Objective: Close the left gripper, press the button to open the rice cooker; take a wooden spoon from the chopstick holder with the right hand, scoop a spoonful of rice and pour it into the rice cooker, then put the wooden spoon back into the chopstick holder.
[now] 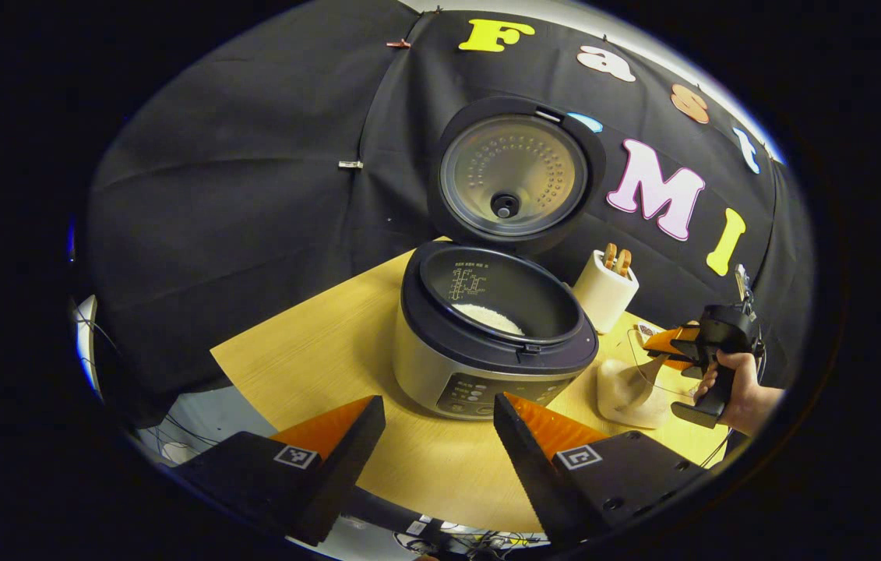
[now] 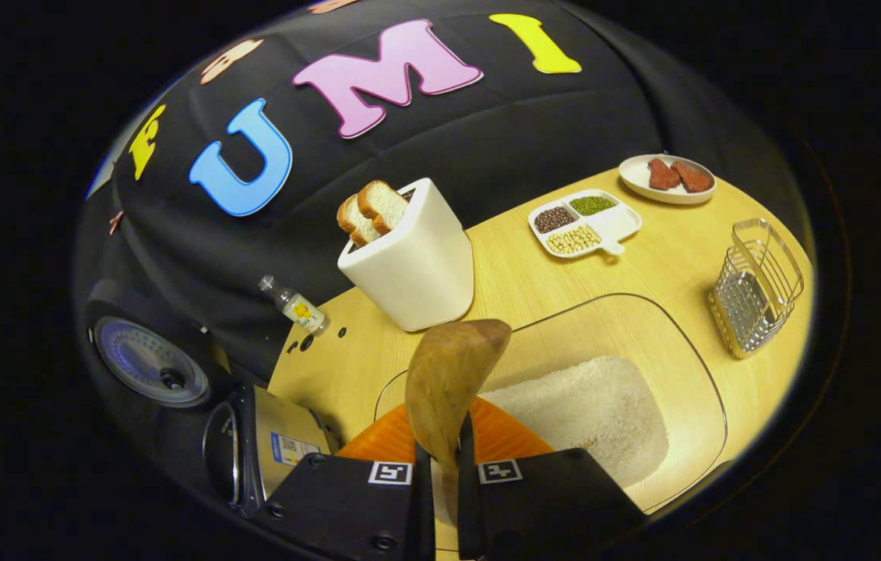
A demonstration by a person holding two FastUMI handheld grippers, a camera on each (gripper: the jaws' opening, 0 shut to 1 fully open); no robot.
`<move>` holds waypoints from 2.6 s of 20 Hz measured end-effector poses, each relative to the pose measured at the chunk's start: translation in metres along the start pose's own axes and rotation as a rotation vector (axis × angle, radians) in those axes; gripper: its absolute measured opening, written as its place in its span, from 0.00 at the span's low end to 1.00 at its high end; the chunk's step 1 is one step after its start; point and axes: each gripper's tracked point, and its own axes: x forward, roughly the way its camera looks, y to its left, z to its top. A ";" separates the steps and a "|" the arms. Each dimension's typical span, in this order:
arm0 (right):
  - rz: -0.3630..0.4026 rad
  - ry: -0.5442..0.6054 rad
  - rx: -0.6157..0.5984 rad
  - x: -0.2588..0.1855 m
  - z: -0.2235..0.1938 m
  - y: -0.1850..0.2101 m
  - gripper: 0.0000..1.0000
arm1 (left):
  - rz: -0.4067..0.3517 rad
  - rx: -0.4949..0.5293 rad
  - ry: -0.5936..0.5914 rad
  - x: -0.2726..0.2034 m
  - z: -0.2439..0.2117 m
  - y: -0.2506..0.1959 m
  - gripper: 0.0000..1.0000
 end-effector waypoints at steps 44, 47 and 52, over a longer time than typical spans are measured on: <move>0.386 0.083 0.437 -0.067 0.036 0.214 0.16 | 0.067 -0.039 -0.123 -0.042 0.059 0.054 0.95; 0.412 0.071 0.308 -0.061 0.019 0.246 0.15 | 0.083 -0.075 -0.112 -0.039 0.057 0.070 0.95; 0.448 0.017 -0.014 -0.054 -0.014 0.295 0.16 | 0.116 -0.075 -0.098 -0.036 0.058 0.097 0.95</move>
